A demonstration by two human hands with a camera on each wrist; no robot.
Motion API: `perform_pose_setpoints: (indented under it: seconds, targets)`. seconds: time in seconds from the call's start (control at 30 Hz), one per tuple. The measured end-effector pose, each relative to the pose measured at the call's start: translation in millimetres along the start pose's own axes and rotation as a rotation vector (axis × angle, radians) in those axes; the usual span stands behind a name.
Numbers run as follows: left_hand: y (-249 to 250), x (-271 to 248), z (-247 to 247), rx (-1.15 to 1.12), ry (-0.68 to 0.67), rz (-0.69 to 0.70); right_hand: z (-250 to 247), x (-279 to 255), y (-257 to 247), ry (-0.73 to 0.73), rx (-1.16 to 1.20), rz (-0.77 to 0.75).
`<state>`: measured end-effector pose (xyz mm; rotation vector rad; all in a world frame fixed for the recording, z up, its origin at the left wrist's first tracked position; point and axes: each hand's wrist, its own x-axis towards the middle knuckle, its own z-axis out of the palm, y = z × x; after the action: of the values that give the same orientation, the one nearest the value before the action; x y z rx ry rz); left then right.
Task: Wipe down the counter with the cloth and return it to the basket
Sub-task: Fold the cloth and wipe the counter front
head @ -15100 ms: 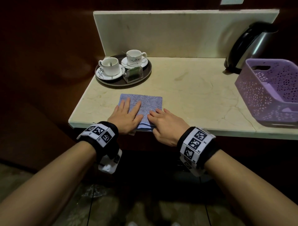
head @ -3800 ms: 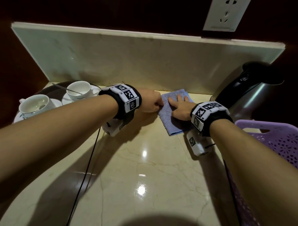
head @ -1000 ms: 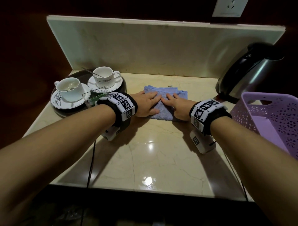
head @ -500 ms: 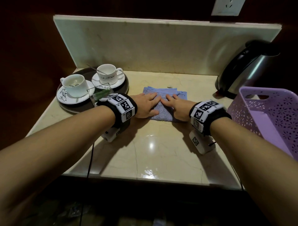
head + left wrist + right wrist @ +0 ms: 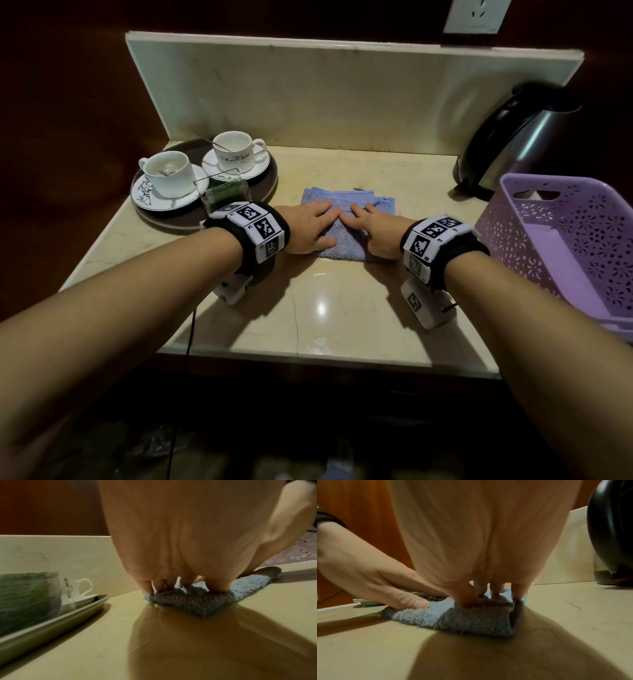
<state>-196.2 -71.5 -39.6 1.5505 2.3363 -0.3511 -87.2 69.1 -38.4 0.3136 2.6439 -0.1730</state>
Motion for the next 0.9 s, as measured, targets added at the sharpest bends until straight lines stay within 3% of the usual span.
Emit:
perform_pose_setpoints:
  seconds: [0.9]
  targets:
    - [8,-38,22,0.021,0.044,0.047,27,-20,-25,0.039,-0.012,-0.012]
